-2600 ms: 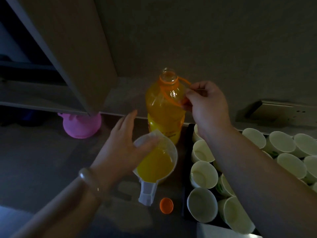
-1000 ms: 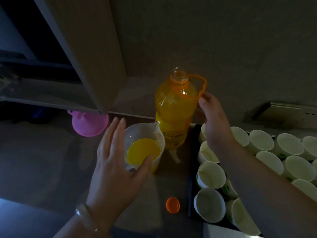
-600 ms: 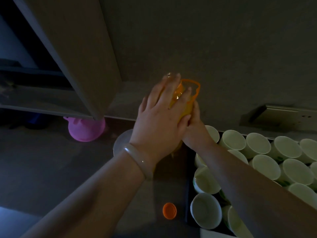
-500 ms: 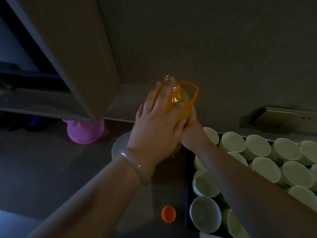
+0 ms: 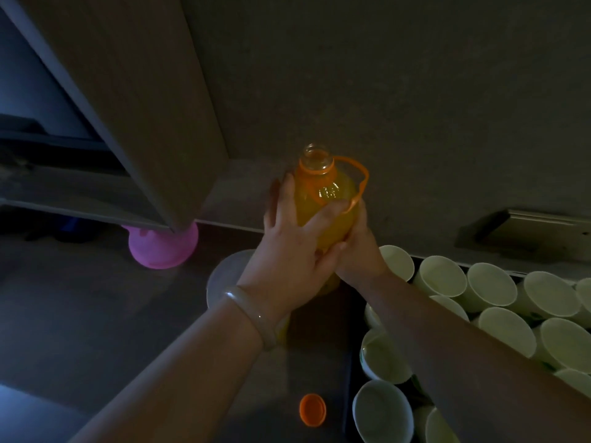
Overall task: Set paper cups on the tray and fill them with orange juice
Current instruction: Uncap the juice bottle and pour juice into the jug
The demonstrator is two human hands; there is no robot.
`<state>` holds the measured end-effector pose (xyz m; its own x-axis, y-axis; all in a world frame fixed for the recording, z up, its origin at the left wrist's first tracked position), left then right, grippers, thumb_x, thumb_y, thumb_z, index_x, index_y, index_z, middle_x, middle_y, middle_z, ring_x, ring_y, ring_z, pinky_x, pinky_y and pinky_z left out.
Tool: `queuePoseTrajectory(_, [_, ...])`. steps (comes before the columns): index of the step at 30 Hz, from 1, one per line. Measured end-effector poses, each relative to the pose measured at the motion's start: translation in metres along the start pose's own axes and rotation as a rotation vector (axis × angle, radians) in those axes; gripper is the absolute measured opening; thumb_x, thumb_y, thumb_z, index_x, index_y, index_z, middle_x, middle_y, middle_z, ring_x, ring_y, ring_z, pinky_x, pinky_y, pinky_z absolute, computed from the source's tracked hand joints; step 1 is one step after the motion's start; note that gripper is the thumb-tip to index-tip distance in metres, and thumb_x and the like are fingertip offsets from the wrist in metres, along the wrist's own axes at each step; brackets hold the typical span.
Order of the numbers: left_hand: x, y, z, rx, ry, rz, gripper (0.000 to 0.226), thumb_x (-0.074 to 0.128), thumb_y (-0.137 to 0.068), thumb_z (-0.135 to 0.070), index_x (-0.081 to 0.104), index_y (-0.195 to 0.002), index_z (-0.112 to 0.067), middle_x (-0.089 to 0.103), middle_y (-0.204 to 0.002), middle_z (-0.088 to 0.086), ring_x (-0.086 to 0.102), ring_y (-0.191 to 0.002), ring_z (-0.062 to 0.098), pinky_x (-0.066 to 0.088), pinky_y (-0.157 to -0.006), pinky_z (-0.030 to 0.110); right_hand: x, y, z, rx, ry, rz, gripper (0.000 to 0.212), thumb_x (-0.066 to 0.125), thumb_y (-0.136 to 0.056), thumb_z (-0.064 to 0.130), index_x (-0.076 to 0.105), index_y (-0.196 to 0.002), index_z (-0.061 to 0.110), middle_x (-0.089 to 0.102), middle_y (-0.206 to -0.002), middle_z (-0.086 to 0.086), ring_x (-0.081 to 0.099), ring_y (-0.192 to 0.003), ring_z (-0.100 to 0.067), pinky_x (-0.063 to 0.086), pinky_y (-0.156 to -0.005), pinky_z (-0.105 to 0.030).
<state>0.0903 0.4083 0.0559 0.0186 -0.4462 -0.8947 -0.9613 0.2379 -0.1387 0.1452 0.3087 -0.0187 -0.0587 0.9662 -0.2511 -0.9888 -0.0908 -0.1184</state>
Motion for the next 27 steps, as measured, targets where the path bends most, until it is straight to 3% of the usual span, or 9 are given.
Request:
queuePoseTrajectory(4, [-0.006, -0.005, 0.006, 0.011, -0.014, -0.031, 0.057, 0.055, -0.091, -0.042, 0.024, -0.137, -0.053, -0.013, -0.151, -0.009, 0.004, -0.143, 0.036, 0.030, -0.110, 0.048, 0.000, 0.001, 0.001, -0.022, -0.016, -0.058, 0.096, 0.085, -0.066, 0.022, 0.028, -0.142, 0.009, 0.049, -0.101, 0.024, 0.051, -0.082, 0.029, 0.039, -0.066, 0.002])
queuePoseTrajectory(10, [-0.014, -0.012, 0.001, 0.016, -0.061, 0.007, 0.058, 0.053, -0.093, -0.037, 0.022, -0.140, -0.051, -0.013, -0.151, -0.009, 0.002, -0.144, 0.033, 0.032, -0.112, 0.048, -0.006, 0.001, 0.006, -0.033, -0.016, -0.148, 0.106, 0.090, -0.055, 0.032, 0.030, -0.141, 0.016, 0.053, -0.105, 0.018, 0.050, -0.083, 0.029, 0.037, -0.066, 0.004])
queuePoseTrajectory(15, [-0.032, -0.018, -0.013, 0.058, -0.087, -0.016, 0.061, 0.052, -0.095, -0.036, 0.018, -0.142, -0.051, -0.010, -0.156, 0.001, 0.001, -0.145, 0.033, 0.026, -0.113, 0.045, -0.019, -0.002, 0.031, -0.101, -0.015, -0.233, 0.116, 0.076, -0.044, 0.057, 0.030, -0.142, 0.016, 0.048, -0.105, 0.023, 0.049, -0.086, 0.027, 0.037, -0.067, 0.004])
queuePoseTrajectory(20, [-0.062, -0.021, -0.028, 0.150, -0.084, -0.124, 0.062, 0.060, -0.090, -0.035, 0.026, -0.141, -0.047, 0.010, -0.154, 0.011, 0.016, -0.142, 0.034, 0.030, -0.113, 0.049, -0.035, 0.000, 0.064, -0.181, 0.021, -0.250, 0.099, 0.088, -0.054, 0.034, 0.028, -0.131, 0.025, 0.046, -0.103, 0.024, 0.047, -0.087, 0.031, 0.039, -0.066, 0.003])
queuePoseTrajectory(24, [-0.082, -0.015, -0.042, 0.196, -0.041, -0.135, 0.064, 0.061, -0.088, -0.038, 0.024, -0.139, -0.050, 0.013, -0.153, 0.004, 0.020, -0.141, 0.031, 0.037, -0.108, 0.048, -0.047, 0.011, 0.083, -0.208, 0.037, -0.292, 0.099, 0.091, -0.060, 0.023, 0.030, -0.138, 0.015, 0.049, -0.103, 0.022, 0.051, -0.086, 0.026, 0.041, -0.064, 0.000])
queuePoseTrajectory(27, [-0.096, -0.006, -0.056, 0.236, -0.039, -0.135, 0.064, 0.060, -0.088, -0.040, 0.022, -0.138, -0.052, 0.014, -0.152, 0.001, 0.019, -0.141, 0.029, 0.039, -0.106, 0.044, -0.053, 0.025, 0.099, -0.234, 0.048, -0.317, 0.099, 0.091, -0.061, 0.022, 0.030, -0.139, 0.017, 0.048, -0.103, 0.023, 0.050, -0.087, 0.027, 0.041, -0.063, 0.000])
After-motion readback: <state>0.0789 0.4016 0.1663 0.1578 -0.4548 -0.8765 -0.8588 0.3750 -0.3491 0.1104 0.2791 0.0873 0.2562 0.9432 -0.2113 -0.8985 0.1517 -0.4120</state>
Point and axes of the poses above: each hand's wrist, its own y-axis away from the middle knuckle, its own x-axis out of the palm, z = x × y, the point moved 8 cm from there along -y, towards the middle knuckle
